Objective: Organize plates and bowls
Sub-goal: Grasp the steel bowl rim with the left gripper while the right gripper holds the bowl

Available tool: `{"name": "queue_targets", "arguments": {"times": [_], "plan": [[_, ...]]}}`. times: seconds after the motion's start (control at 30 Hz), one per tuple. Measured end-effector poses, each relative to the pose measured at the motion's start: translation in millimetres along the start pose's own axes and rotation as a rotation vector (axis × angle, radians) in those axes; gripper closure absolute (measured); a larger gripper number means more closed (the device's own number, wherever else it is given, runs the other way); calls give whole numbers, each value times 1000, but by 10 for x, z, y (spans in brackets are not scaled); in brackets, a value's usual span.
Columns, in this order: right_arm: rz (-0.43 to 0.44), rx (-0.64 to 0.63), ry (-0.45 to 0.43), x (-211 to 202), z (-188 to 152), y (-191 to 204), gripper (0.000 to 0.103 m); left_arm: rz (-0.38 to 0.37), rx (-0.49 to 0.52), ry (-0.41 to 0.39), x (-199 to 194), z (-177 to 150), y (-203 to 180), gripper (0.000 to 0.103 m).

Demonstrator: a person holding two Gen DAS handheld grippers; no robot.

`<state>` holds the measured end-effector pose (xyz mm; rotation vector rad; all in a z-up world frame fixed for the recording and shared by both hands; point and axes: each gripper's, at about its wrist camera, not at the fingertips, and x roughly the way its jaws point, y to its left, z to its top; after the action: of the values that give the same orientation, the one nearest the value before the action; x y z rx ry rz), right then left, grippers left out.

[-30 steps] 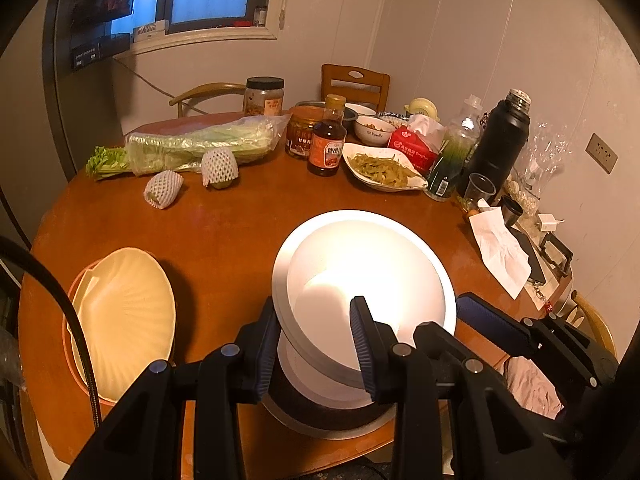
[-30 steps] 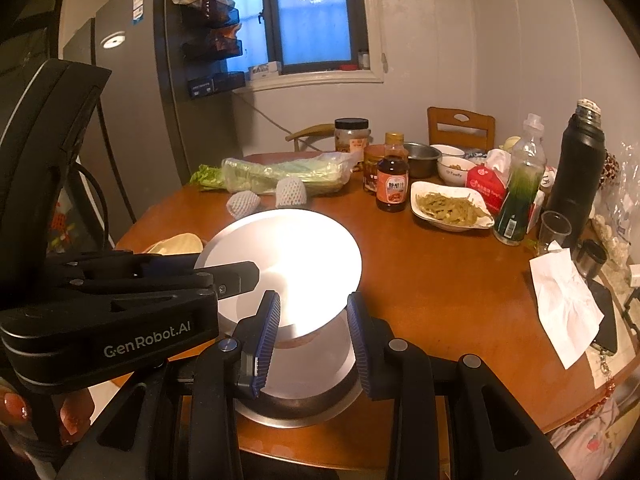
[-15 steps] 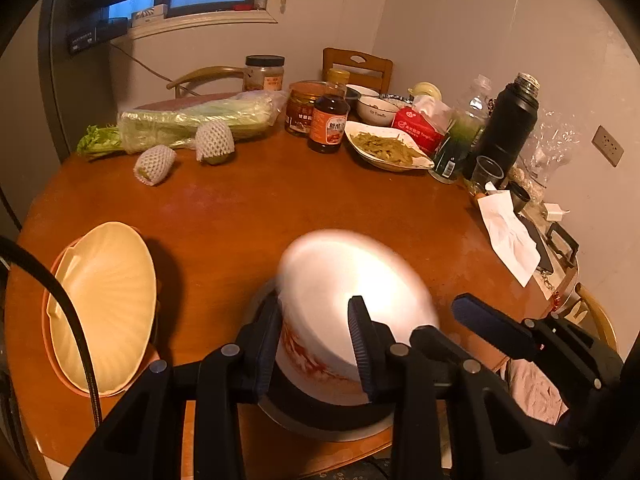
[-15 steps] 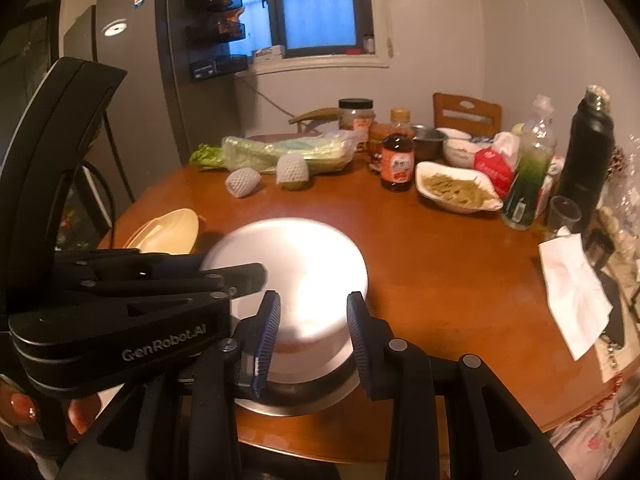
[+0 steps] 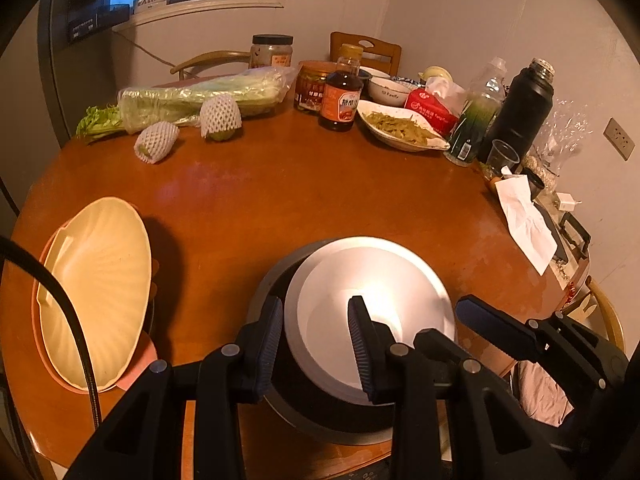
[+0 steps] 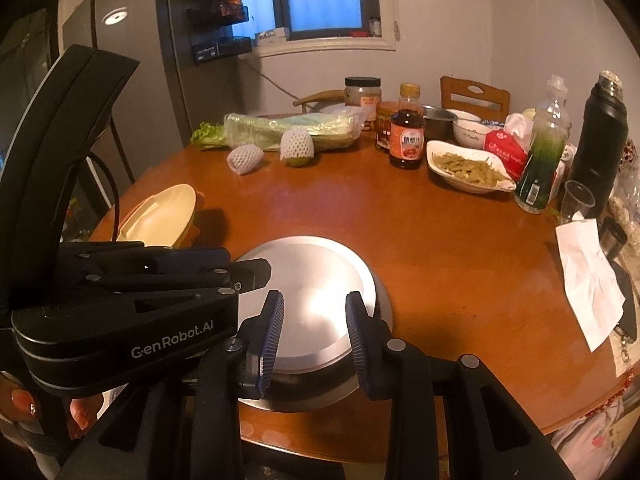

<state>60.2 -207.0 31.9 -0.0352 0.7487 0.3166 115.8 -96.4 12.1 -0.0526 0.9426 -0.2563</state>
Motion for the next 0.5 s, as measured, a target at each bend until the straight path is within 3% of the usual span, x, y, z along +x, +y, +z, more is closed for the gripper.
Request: {"name": "queue_targets", "arguments": {"times": [0.5], "plan": [[15, 25, 15, 23, -2, -53, 66, 2, 11, -20, -91, -29, 50, 68]]}}
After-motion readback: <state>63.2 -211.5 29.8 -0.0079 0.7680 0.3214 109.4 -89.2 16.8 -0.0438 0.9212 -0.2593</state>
